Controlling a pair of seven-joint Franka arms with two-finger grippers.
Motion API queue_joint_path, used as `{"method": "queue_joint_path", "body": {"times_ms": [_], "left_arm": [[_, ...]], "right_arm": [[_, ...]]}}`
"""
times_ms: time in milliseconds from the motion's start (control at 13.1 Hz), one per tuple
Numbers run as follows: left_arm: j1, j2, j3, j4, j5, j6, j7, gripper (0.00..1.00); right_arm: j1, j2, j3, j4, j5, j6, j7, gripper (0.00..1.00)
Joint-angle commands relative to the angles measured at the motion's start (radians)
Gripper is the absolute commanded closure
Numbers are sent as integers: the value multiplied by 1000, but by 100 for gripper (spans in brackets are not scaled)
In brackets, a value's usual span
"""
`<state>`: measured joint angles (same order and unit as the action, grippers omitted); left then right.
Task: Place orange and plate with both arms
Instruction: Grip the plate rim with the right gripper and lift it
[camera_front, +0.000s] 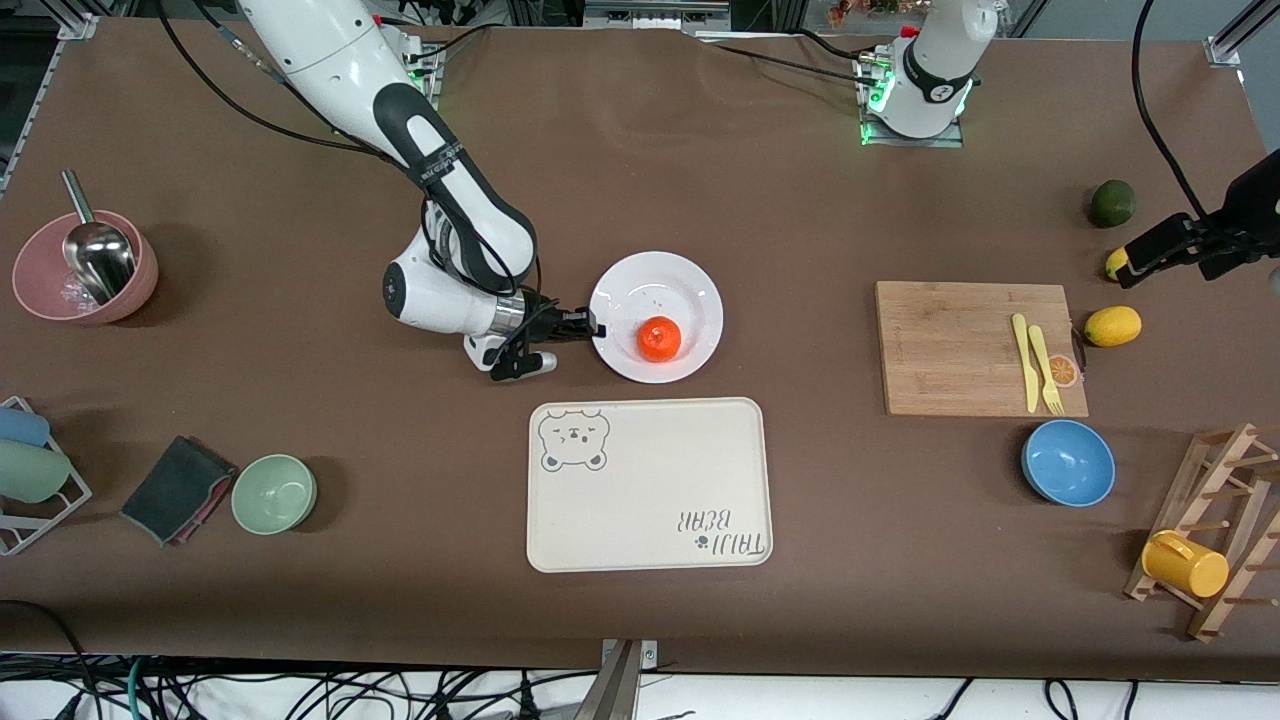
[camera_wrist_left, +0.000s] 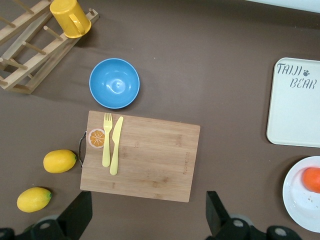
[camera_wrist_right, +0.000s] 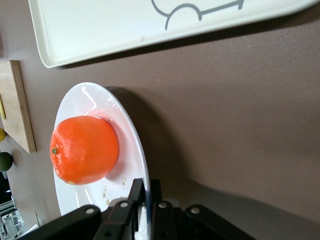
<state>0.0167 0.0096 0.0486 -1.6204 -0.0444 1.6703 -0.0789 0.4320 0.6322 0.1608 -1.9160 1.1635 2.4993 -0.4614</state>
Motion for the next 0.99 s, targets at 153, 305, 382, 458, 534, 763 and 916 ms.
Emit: {"method": "queue_joint_path", "body": {"times_ms": [153, 305, 382, 458, 534, 763, 916], "left_arm": [[-4, 13, -4, 33, 14, -23, 5, 0], [-4, 12, -6, 33, 14, -23, 5, 0], [-4, 12, -6, 34, 14, -24, 5, 0], [-4, 12, -7, 34, 14, -24, 5, 0], [-4, 12, -7, 34, 14, -24, 5, 0], [-4, 12, -7, 34, 14, -24, 5, 0], [-4, 12, -7, 34, 14, -24, 5, 0]], "right_arm": [[-13, 2, 0, 9, 124, 36, -49, 100], [-21, -5, -4, 9, 255, 30, -147, 100], [-24, -8, -4, 9, 301, 29, -181, 100], [-28, -9, -4, 11, 336, 27, -206, 100], [-32, -12, -4, 11, 356, 26, -215, 100], [-44, -37, -6, 11, 393, 26, -223, 100], [-44, -43, -6, 35, 444, 26, -234, 100]]}}
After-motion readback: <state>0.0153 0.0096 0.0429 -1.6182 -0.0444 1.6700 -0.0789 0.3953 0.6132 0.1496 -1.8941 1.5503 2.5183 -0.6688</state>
